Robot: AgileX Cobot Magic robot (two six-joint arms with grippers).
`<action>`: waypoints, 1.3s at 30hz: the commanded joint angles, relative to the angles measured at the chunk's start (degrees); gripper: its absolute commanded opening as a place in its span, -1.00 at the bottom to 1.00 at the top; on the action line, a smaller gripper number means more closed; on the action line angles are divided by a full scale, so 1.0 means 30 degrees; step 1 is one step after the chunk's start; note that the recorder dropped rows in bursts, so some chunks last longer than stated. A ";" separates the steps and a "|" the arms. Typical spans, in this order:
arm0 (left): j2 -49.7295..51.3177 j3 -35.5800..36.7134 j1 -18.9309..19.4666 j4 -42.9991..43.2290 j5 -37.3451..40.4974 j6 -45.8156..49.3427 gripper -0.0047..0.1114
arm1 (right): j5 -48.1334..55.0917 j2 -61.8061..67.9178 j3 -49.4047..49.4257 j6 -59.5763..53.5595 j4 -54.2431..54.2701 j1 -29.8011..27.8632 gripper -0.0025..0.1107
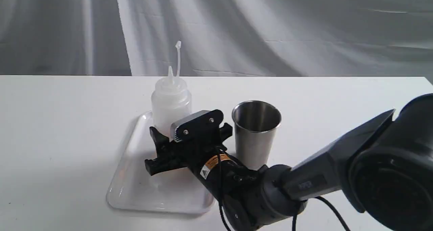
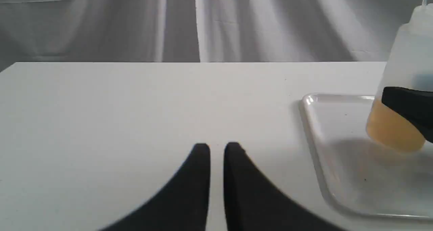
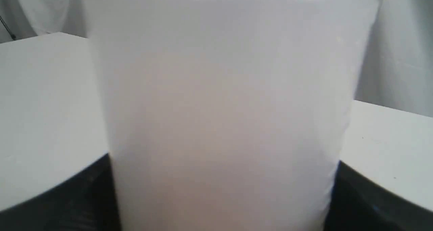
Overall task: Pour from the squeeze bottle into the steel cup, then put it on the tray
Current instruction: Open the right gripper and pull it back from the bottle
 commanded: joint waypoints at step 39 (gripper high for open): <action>-0.0049 0.0085 -0.0044 0.0005 -0.0135 -0.0099 -0.78 | -0.0625 0.0379 -0.0136 0.0729 -0.0421 -0.0152 0.90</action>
